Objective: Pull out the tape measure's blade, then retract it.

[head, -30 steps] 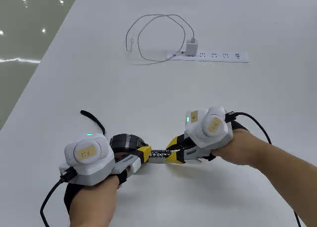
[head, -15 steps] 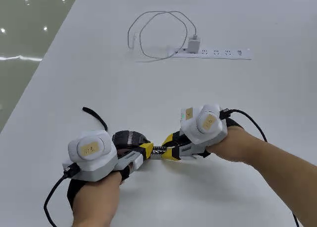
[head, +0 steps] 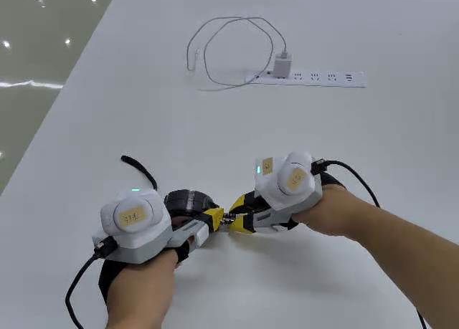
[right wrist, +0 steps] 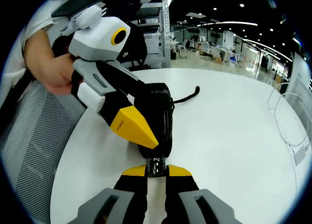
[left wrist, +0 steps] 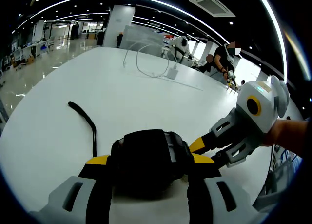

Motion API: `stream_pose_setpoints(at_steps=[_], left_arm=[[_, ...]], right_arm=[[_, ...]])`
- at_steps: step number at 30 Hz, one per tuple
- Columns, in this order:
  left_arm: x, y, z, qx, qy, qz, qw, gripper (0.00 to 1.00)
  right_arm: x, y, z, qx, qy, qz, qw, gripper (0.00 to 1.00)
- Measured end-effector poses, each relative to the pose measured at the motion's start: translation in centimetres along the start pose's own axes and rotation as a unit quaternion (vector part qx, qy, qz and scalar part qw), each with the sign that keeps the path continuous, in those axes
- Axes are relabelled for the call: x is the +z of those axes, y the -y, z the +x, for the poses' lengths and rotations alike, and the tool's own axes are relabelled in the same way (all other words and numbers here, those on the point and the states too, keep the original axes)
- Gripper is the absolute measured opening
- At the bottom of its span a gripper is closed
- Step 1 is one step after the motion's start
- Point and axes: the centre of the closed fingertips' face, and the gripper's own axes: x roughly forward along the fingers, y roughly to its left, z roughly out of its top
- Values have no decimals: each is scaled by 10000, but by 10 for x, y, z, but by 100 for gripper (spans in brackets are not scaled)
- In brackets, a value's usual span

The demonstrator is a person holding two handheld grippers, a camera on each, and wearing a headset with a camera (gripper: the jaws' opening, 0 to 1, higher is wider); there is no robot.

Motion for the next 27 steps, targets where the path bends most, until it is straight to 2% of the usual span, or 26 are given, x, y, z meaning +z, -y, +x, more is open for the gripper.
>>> stream_pose_setpoints(at_steps=[14,27], left_arm=[[0,0,0,-3,-9,3,10000,59],[0,0,-1,9,-2,9,10000,59]], right_arm=[[8,-1,9,-5,88,34,10000,9],[8,-1,10,-31,76,40,10000,10]])
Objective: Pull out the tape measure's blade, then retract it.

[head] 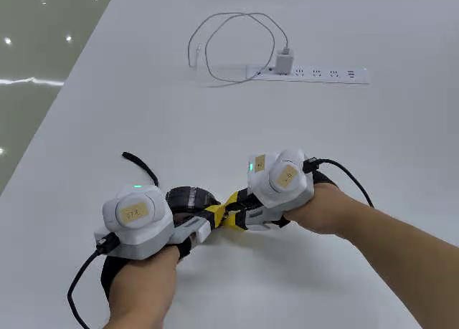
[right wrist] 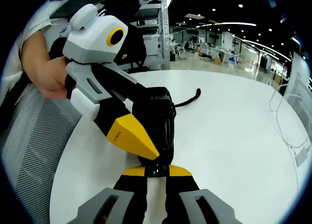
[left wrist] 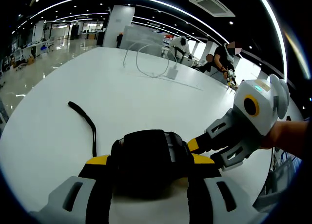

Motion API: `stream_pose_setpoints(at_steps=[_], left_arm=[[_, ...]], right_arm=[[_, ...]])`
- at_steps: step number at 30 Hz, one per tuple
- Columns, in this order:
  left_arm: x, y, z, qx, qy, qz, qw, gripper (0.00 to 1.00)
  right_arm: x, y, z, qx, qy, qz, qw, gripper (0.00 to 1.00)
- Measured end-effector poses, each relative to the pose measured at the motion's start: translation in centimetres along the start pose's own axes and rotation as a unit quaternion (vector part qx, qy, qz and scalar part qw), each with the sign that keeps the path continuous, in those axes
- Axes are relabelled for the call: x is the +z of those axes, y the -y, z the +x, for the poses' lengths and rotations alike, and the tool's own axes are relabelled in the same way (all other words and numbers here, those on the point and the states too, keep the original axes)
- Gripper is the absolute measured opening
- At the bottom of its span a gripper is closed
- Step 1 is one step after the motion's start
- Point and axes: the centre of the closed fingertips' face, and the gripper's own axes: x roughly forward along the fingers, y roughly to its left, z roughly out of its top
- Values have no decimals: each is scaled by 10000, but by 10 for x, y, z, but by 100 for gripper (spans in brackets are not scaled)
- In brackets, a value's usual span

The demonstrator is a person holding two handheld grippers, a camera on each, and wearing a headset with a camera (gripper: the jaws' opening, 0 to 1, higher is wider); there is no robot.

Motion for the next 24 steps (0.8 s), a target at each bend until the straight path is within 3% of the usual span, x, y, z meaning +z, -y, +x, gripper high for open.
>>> stream_pose_setpoints(at_steps=[18,24], left_arm=[[1,1,0,13,22,13,10000,60],[1,2,2,2,-27,-45,10000,62]], right_arm=[[-1,-1,0,-26,-47,-81,10000,12],[-1,0,-1,-34,-54,-3,10000,19]])
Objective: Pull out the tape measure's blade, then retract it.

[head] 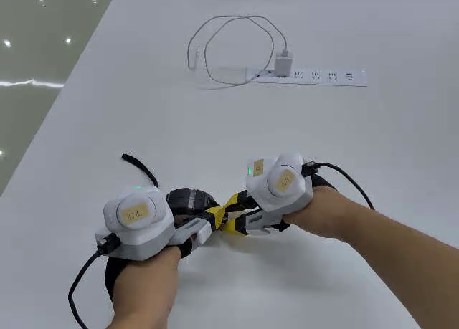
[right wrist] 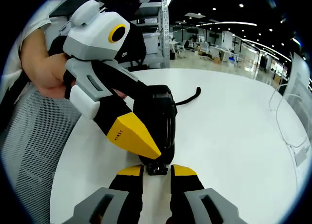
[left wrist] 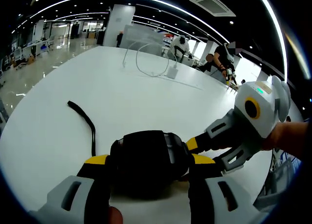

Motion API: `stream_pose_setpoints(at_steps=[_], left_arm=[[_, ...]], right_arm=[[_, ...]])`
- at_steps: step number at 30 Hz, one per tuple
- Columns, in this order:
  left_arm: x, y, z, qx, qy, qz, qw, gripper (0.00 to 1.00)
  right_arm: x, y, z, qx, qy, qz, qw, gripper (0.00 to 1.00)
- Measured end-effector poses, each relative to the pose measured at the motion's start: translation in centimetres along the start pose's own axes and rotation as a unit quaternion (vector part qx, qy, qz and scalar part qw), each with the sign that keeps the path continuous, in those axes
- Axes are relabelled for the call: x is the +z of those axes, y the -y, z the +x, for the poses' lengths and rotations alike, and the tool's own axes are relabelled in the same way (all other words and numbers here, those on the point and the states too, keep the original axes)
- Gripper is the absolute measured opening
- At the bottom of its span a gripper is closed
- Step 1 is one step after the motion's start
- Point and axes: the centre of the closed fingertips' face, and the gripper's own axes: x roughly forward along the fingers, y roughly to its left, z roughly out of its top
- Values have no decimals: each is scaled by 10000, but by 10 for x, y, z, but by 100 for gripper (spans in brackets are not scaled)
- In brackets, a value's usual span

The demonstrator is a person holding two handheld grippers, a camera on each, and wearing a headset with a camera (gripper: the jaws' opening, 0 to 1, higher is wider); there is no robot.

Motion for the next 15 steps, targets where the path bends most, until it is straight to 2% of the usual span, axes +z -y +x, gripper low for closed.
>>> stream_pose_setpoints(at_steps=[1,8,15], left_arm=[[1,0,0,-6,22,-107,9999,62],[0,1,0,-8,24,-59,10000,62],[0,1,0,-30,28,-22,10000,62]], right_arm=[[0,1,0,-27,3,-2,10000,19],[-1,2,-1,-68,-14,51,10000,20],[-1,3,-4,-123,26,186,9997,25]])
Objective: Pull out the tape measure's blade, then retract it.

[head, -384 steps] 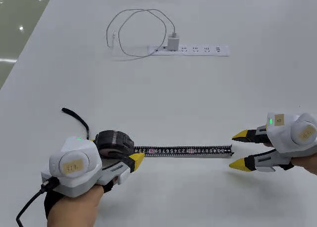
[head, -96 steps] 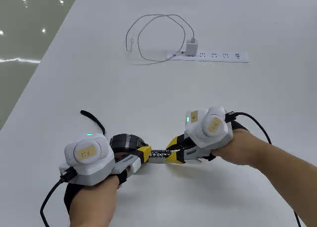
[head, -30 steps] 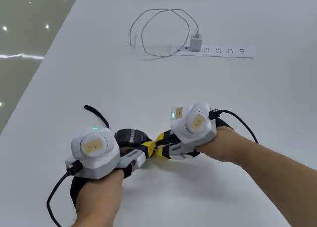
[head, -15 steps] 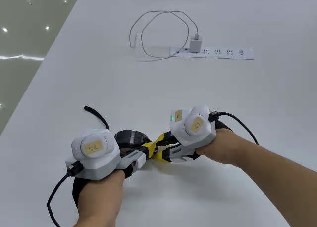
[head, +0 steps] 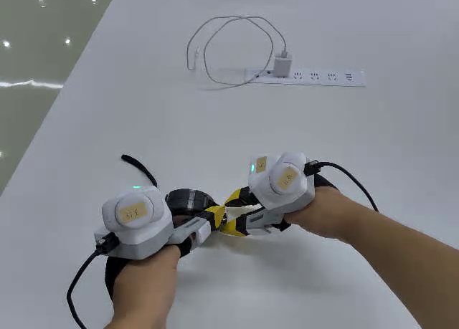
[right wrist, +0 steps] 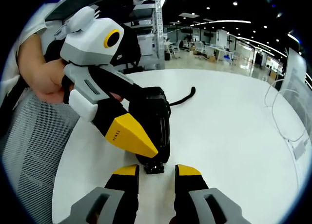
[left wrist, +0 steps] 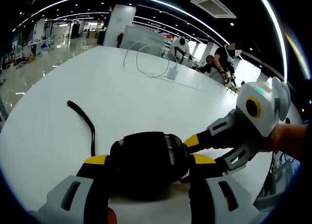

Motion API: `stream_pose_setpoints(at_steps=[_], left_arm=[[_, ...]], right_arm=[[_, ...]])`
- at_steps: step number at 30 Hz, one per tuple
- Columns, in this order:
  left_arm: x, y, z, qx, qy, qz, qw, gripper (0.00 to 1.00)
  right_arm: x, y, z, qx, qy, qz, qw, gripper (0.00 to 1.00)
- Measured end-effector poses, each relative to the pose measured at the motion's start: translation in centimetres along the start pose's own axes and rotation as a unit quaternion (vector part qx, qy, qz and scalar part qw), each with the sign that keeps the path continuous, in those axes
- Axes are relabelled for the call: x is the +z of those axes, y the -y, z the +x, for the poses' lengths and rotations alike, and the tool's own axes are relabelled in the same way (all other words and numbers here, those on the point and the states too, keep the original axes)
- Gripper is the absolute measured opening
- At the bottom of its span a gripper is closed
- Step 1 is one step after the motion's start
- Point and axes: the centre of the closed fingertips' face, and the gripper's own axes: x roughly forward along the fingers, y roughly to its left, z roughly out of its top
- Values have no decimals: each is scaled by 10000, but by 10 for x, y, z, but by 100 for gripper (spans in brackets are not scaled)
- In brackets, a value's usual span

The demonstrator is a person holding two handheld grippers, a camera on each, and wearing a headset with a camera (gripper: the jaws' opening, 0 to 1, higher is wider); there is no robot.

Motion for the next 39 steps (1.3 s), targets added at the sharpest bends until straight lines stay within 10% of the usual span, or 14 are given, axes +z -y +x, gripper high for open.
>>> stream_pose_setpoints(at_steps=[39], left_arm=[[15,15,-28,-600,346,801,9944,75]], right_arm=[[13,-10,-43,-699,833,668,9918,42]])
